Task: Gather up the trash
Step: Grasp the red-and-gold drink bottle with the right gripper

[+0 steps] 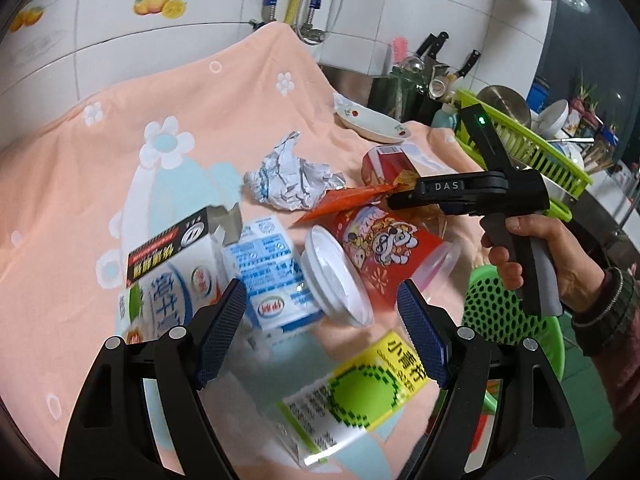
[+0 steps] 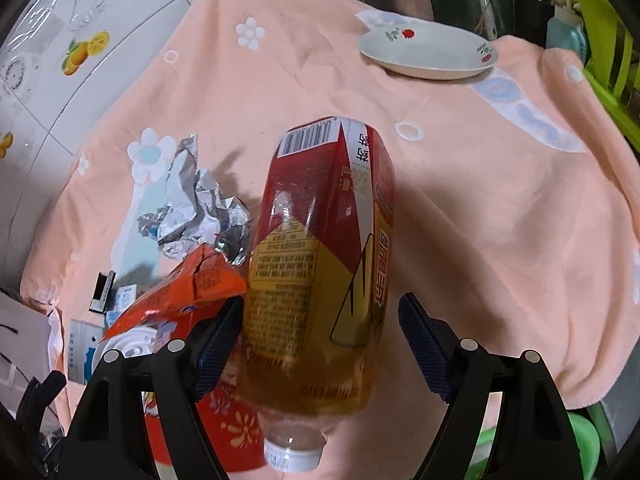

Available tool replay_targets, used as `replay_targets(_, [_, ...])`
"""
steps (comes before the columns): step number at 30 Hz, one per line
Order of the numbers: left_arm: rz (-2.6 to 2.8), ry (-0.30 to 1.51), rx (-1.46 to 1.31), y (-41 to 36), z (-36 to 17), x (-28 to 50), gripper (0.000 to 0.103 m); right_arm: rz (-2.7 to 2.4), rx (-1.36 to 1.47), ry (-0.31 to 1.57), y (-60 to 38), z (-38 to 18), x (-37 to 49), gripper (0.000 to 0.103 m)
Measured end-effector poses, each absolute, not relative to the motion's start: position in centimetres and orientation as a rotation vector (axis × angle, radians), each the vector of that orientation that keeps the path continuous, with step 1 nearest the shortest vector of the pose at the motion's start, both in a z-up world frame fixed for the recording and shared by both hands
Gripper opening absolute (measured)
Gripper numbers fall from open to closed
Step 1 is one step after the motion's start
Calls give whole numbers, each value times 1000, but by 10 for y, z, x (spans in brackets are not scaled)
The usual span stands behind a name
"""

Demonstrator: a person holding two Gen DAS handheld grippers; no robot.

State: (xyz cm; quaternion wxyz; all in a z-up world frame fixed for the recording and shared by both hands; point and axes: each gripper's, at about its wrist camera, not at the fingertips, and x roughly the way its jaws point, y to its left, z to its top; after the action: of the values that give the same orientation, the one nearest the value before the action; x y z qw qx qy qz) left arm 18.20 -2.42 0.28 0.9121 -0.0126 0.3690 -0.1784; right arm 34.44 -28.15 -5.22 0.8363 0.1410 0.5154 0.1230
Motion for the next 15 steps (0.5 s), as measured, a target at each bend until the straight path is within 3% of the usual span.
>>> replay_targets(5, [-377,765,22,-36,6,202,74,301,337,1102,-281,-58,348,68])
replay_targets(15, [-422,795,178,-80,-2,246,62,316,346,1093,-282,-55,345,67])
